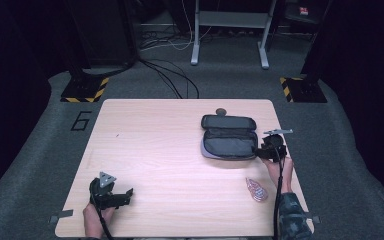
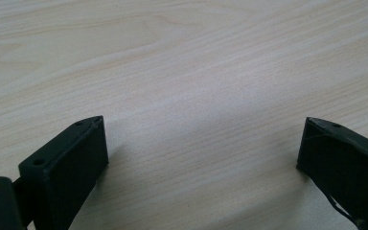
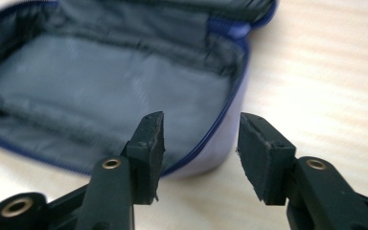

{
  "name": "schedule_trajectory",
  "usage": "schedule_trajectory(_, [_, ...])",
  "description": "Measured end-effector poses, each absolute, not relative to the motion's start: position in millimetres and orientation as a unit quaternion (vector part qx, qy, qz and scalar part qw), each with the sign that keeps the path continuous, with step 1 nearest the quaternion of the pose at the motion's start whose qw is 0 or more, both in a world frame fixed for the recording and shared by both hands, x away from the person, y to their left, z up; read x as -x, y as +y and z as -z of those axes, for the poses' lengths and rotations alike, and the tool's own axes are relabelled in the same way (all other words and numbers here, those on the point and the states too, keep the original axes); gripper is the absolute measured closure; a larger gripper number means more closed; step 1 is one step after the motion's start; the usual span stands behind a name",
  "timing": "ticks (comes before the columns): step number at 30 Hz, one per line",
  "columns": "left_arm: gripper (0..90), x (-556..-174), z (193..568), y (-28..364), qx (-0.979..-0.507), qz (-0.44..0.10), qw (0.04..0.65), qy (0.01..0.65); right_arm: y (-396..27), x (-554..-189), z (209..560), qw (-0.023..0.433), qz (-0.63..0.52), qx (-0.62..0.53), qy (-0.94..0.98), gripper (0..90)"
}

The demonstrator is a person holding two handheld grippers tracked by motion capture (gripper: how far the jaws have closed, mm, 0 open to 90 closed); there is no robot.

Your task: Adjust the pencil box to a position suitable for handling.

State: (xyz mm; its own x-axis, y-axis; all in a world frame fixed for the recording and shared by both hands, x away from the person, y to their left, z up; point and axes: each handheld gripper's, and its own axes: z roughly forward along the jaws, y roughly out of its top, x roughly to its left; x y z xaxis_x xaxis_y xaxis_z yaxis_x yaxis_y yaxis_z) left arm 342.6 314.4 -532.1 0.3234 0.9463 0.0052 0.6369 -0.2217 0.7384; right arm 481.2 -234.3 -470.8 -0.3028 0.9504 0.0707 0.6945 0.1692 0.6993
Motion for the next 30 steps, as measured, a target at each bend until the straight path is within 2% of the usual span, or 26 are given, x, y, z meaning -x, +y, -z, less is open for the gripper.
schedule_trajectory(7, [3.2,-342.5,532.1,314.4,-0.745,-0.237,0.327,0.531,-243.9,-505.0,475.6,0.186,-0.328,-0.567,0.732,52.7])
schedule_trajectory(10, [3.2,-342.5,532.1,314.4,-0.745,-0.237,0.327,0.531,-242.9,-512.2,487.2,0.165,-0.326,-0.571,0.735,66.5])
schedule_trajectory(14, [3.3,-342.5,532.1,314.4,-0.745,-0.236,0.327,0.531,-237.2,-510.3,492.1,0.163,-0.317,-0.571,0.740,76.2])
schedule_trajectory(18, [3.3,-342.5,532.1,314.5,-0.745,-0.236,0.327,0.531,-233.5,-507.4,492.2,0.165,-0.318,-0.560,0.747,79.8])
schedule_trajectory(30, [3.3,-342.5,532.0,314.5,-0.745,-0.236,0.327,0.531,-205.3,-492.7,493.2,0.160,-0.321,-0.527,0.770,80.5])
